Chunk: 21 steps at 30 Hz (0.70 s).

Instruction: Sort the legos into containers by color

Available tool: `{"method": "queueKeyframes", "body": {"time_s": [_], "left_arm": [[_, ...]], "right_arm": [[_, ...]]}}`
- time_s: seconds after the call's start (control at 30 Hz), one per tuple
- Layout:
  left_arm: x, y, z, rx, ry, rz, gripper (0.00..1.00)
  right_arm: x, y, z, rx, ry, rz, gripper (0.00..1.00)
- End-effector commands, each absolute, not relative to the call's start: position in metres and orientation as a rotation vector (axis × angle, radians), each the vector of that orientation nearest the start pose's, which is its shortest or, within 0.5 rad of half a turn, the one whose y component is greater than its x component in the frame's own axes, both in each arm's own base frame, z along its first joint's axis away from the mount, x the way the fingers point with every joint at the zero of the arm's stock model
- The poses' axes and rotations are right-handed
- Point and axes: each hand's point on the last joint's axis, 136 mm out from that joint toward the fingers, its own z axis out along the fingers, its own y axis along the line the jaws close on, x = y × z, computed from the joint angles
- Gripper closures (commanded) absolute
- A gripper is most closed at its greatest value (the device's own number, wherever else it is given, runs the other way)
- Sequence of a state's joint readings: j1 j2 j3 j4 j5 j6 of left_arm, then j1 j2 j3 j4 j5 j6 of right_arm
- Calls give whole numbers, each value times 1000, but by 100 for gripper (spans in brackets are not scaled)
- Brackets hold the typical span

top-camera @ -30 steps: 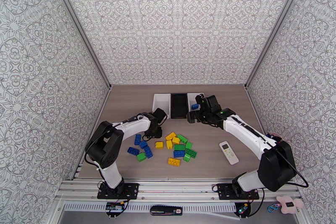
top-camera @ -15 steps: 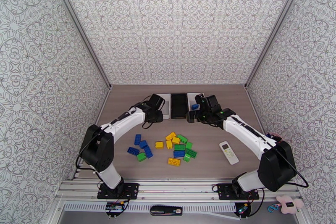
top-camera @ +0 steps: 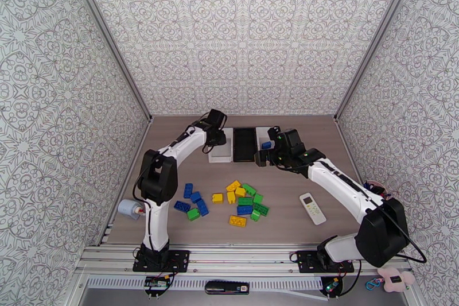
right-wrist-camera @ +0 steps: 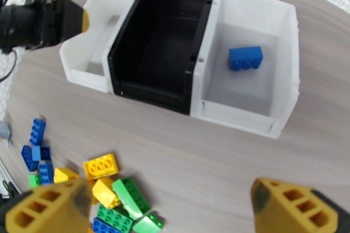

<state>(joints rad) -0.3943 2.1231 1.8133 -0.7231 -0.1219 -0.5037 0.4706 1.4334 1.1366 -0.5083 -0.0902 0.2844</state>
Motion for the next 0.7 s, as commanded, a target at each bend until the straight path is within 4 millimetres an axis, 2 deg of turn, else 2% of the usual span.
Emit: {"method": "queueKeyframes", "body": {"time_s": [0.0, 0.1, 0.3, 0.5, 0.67], "left_arm": [[506, -192, 116, -145, 2611, -195, 63], [506, -194, 123, -137, 2596, -205, 56], [493, -191, 150, -87, 2540, -207, 33], [461, -190, 188, 23, 2426, -243, 11], [425, -189, 213, 143, 2321, -287, 9]], "right_arm": [[352, 197, 193, -264, 2393, 461, 0], [351, 197, 191, -274, 2402, 457, 0], [345, 201, 187, -322, 2422, 461, 0], [335, 213, 180, -423, 2457, 482, 0], [323, 227, 168, -541, 2496, 472, 0]]}}
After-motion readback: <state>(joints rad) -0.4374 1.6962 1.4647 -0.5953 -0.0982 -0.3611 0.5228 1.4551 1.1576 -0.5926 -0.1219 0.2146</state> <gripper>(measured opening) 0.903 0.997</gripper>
